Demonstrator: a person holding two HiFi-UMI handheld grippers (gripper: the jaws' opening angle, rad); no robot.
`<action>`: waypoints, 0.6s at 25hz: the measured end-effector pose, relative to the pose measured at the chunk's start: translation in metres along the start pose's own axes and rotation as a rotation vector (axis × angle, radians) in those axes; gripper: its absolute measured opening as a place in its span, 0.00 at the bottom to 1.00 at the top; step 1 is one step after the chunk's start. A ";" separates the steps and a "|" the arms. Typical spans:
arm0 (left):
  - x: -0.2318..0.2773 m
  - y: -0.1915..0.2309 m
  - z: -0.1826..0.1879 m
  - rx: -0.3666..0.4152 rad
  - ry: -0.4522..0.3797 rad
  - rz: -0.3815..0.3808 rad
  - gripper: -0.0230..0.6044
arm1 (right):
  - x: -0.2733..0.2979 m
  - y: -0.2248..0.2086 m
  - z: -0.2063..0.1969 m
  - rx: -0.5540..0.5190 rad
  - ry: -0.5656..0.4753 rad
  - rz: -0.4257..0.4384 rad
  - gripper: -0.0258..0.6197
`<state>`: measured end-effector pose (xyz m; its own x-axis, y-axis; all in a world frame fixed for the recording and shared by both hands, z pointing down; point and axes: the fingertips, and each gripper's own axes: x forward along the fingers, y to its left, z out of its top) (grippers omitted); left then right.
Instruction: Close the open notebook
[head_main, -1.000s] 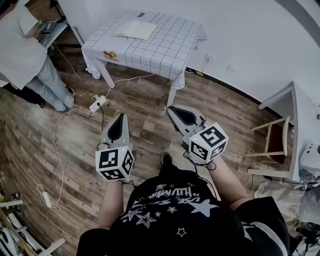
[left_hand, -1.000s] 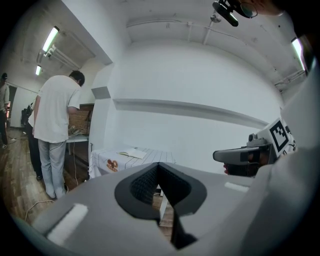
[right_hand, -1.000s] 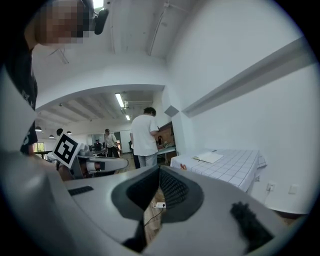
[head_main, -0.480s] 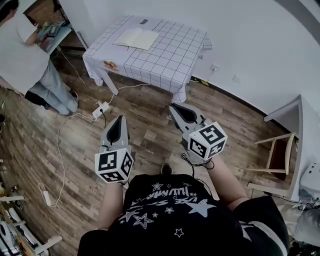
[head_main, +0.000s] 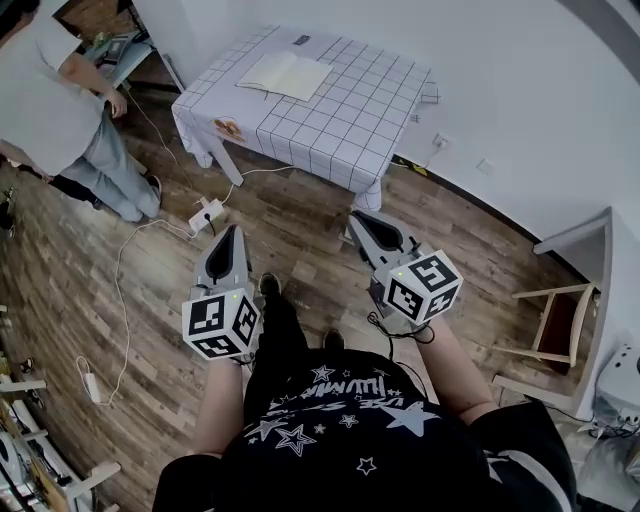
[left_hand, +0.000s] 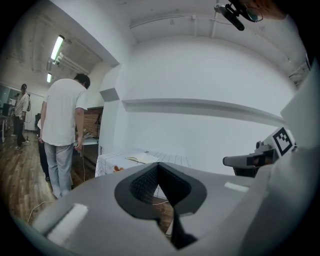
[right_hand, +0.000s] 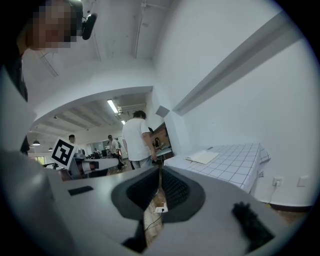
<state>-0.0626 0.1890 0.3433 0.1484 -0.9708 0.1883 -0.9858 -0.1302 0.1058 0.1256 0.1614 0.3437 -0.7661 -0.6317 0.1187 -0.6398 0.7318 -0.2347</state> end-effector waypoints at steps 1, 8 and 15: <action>0.006 0.004 0.000 -0.004 -0.001 -0.001 0.05 | 0.002 -0.003 -0.001 0.000 0.001 -0.008 0.06; 0.061 0.023 0.008 -0.014 0.003 -0.074 0.05 | 0.032 -0.033 0.007 0.010 0.001 -0.092 0.06; 0.130 0.058 0.011 -0.031 0.037 -0.126 0.05 | 0.090 -0.066 0.010 0.032 0.023 -0.154 0.06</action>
<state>-0.1014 0.0532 0.3632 0.2742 -0.9391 0.2071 -0.9564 -0.2438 0.1607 0.0997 0.0532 0.3599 -0.6607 -0.7294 0.1774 -0.7477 0.6182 -0.2425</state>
